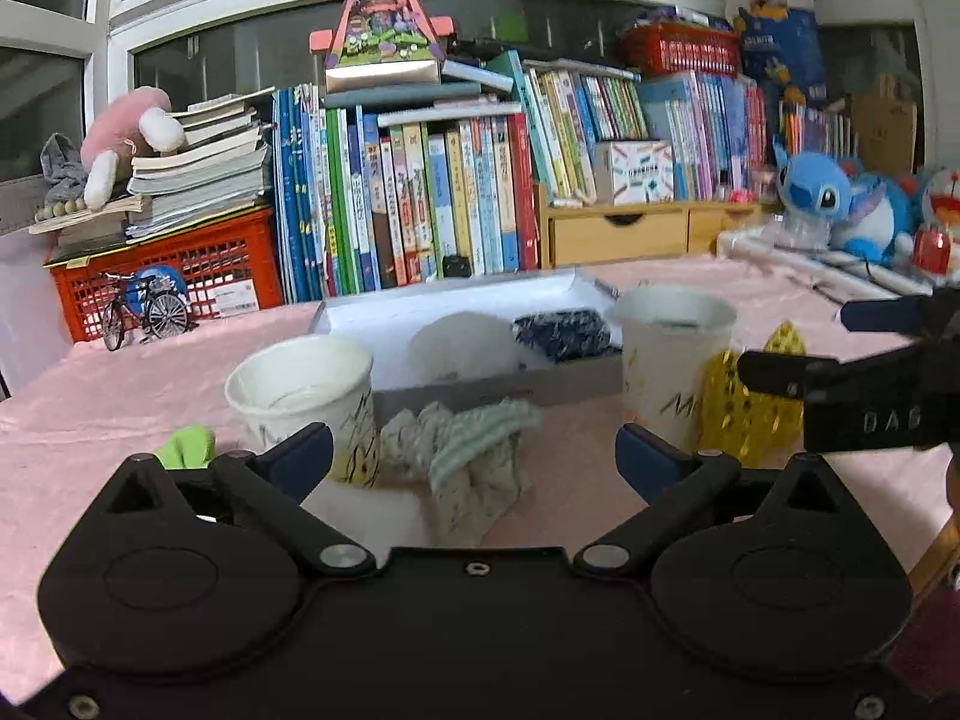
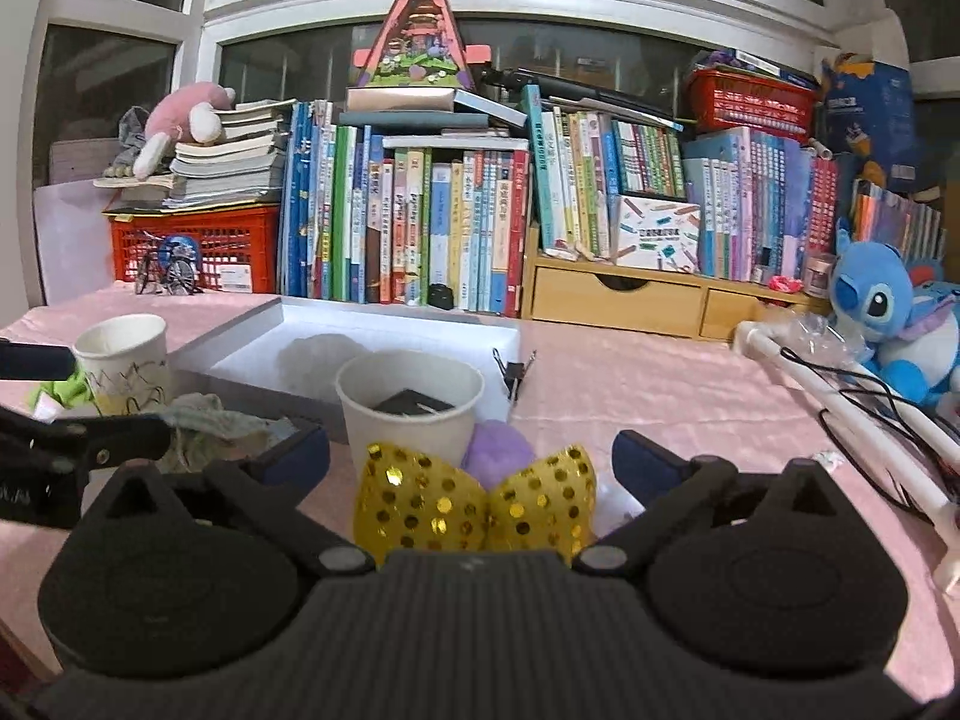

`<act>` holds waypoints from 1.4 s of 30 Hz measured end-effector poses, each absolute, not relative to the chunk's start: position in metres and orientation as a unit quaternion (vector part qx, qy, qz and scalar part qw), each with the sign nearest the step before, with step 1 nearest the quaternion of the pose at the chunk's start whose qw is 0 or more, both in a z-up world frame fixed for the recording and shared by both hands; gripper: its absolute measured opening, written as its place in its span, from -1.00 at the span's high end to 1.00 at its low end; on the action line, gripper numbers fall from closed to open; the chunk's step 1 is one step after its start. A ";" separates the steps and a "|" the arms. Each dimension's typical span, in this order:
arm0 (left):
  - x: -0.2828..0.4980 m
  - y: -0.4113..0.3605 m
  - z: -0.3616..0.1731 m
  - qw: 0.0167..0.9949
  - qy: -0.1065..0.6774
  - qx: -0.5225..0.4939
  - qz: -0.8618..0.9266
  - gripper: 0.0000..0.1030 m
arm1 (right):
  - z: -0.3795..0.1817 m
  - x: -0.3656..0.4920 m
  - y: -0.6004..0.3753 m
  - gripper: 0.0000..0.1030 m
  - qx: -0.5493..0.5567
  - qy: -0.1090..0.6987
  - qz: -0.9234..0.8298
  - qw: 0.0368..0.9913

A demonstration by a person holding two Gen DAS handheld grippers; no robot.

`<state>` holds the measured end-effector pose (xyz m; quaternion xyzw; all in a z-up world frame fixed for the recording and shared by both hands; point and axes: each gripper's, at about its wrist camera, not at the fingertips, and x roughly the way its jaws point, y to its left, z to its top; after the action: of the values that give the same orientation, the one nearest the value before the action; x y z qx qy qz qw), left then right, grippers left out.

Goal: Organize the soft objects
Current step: 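Move both tools back toward the remaining soft items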

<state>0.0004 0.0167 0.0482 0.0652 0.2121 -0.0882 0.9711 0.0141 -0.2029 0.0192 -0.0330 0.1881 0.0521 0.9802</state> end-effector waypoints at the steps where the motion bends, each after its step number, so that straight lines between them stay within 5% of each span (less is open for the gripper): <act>1: -0.001 0.018 0.045 0.971 0.214 0.063 -0.087 -0.95 | 0.017 0.013 -0.203 -1.00 -0.031 0.189 0.050 0.980; 42: 0.004 0.046 -0.006 0.976 0.215 0.035 0.004 -0.99 | -0.019 0.039 -0.213 -1.00 -0.037 0.233 0.081 0.968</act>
<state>0.0040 0.0462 -0.0061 0.0346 0.2148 0.0039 0.9760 0.0389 -0.2127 -0.0190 -0.0370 0.2326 0.0813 0.9685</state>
